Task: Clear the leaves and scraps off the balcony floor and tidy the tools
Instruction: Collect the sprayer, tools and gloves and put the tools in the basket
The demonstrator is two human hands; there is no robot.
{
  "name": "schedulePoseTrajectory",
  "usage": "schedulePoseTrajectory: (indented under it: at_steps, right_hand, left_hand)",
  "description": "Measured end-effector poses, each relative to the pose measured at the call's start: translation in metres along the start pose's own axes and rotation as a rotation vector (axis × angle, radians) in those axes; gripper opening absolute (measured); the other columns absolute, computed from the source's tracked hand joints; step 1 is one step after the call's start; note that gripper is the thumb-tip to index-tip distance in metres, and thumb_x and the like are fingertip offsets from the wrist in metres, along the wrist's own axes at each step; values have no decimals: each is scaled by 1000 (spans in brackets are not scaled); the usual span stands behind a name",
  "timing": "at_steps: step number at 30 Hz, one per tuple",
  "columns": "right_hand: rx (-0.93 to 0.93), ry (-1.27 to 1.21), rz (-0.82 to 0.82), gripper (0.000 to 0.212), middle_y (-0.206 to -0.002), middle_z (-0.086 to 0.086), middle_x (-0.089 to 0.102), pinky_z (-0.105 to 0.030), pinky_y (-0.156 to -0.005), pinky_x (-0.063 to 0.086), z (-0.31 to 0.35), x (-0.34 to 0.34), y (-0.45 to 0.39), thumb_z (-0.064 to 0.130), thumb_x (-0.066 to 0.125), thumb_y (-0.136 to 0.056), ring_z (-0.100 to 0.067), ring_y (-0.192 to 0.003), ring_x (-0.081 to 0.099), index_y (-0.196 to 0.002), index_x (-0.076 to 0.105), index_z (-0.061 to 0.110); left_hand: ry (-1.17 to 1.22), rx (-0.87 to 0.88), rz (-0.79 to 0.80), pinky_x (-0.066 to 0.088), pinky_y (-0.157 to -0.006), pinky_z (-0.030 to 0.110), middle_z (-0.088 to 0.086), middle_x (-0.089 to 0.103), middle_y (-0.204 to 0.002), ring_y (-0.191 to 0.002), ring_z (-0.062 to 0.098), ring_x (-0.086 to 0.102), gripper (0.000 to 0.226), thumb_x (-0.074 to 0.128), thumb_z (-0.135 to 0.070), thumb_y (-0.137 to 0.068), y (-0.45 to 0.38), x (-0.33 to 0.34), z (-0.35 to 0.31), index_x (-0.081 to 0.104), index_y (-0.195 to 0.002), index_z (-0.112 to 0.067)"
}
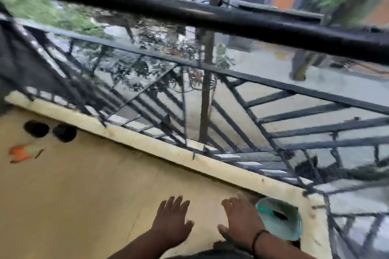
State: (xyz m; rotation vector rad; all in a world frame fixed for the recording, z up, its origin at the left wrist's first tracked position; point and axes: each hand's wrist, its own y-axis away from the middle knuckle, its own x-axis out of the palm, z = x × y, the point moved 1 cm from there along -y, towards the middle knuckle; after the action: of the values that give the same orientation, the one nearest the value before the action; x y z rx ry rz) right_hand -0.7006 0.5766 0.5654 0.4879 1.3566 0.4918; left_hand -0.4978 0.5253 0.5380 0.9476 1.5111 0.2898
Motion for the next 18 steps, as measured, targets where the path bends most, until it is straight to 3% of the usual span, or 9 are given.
schedulePoseTrajectory:
  at_steps: [7, 11, 14, 18]
  right_hand:
    - [-180, 162, -44, 66, -148, -5, 35, -41, -112, 26, 199, -7, -18, 58, 47, -89, -30, -147, 12, -143, 31, 23]
    - [-379, 278, -64, 67, -143, -4, 40, -42, -113, 28, 314, -18, -31, 60, 47, -87, -29, -145, 17, -142, 33, 23]
    - [-502, 330, -102, 66, -140, -4, 43, -41, -109, 32, 383, -37, -41, 59, 48, -87, -28, -140, 23, -140, 35, 23]
    - [-610, 407, -153, 65, -140, -5, 43, -41, -108, 32, 451, -63, -58, 56, 50, -88, -28, -138, 26, -141, 35, 22]
  left_hand:
    - [135, -206, -156, 3, -120, 44, 3, 3, -165, -151, 26, 3, 70, 33, -56, -99, 129, 21, 189, 10, -157, -24]
    - [220, -476, -278, 5, -119, 46, 3, 7, -165, -151, 27, 6, 88, 12, -72, -82, 216, 26, 301, 12, -157, -26]
    - [280, -651, -348, 5, -119, 47, 3, 6, -165, -151, 28, 6, 73, 30, -62, -98, 263, 28, 358, 10, -157, -24]
    - [368, -778, -426, 7, -120, 46, 2, 6, -165, -151, 27, 7, 73, 32, -63, -97, 289, 23, 396, 10, -157, -27]
